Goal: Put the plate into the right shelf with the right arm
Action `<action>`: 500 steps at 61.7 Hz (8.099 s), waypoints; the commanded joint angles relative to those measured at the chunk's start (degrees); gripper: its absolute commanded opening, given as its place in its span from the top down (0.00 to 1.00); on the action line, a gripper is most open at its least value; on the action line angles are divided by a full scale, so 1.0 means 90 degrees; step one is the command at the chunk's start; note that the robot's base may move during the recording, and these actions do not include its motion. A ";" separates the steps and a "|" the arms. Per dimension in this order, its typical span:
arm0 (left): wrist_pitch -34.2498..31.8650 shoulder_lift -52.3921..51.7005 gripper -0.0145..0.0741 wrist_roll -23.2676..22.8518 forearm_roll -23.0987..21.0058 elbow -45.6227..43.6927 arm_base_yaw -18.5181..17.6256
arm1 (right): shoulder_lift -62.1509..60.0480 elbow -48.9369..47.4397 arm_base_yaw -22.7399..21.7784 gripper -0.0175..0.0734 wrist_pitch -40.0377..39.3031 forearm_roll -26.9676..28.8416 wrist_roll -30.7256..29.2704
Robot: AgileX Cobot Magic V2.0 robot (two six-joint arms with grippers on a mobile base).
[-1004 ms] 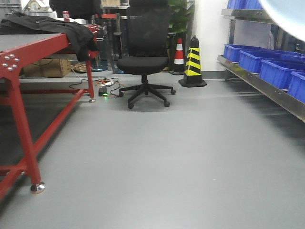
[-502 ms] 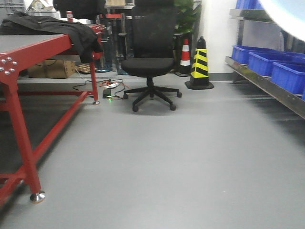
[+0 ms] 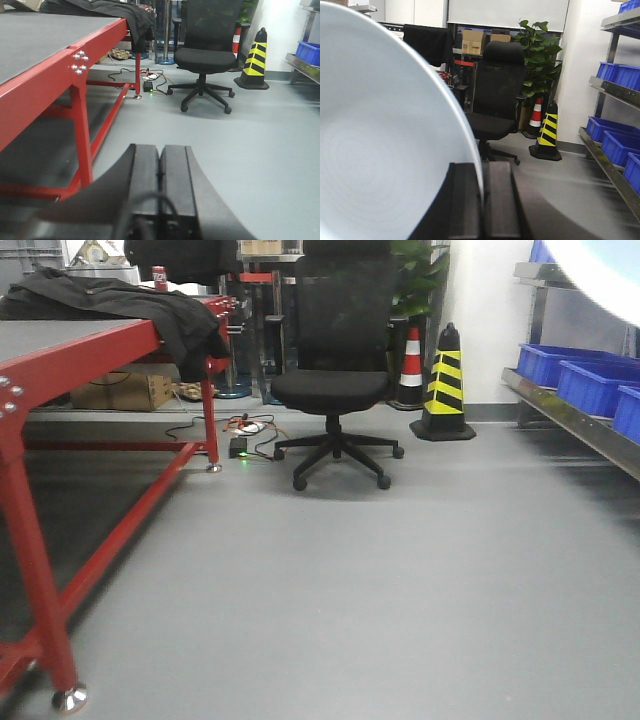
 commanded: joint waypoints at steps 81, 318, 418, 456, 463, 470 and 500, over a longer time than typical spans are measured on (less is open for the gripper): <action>-0.0574 -0.0065 0.98 -0.0045 -0.0052 0.0066 -0.0013 | 0.0050 -0.0197 -0.0023 0.75 -0.0622 0.0015 -0.0062; -0.0574 -0.0065 0.98 -0.0045 -0.0052 0.0066 -0.0013 | 0.0050 -0.0197 -0.0023 0.75 -0.0768 0.0015 -0.0062; -0.0574 -0.0065 0.98 -0.0045 -0.0052 0.0066 -0.0013 | 0.7908 -0.6765 0.0419 0.37 -0.0292 0.0575 0.0437; -0.0574 -0.0065 0.98 -0.0045 -0.0052 0.0066 -0.0013 | 0.7244 -0.6765 0.0256 0.75 0.0342 0.0581 0.0437; -0.0574 -0.0065 0.98 -0.0045 -0.0052 0.0066 -0.0013 | 0.7127 -0.6747 0.0046 0.75 0.1037 0.0581 0.0437; -0.0574 -0.0065 0.98 -0.0045 -0.0052 0.0066 -0.0013 | 0.6759 -0.6419 -0.0131 0.75 0.1294 0.0581 0.0437; -0.0574 -0.0065 0.98 -0.0045 -0.0052 0.0066 -0.0013 | 0.3051 -0.1696 -0.0210 0.75 -0.0550 0.0517 0.0323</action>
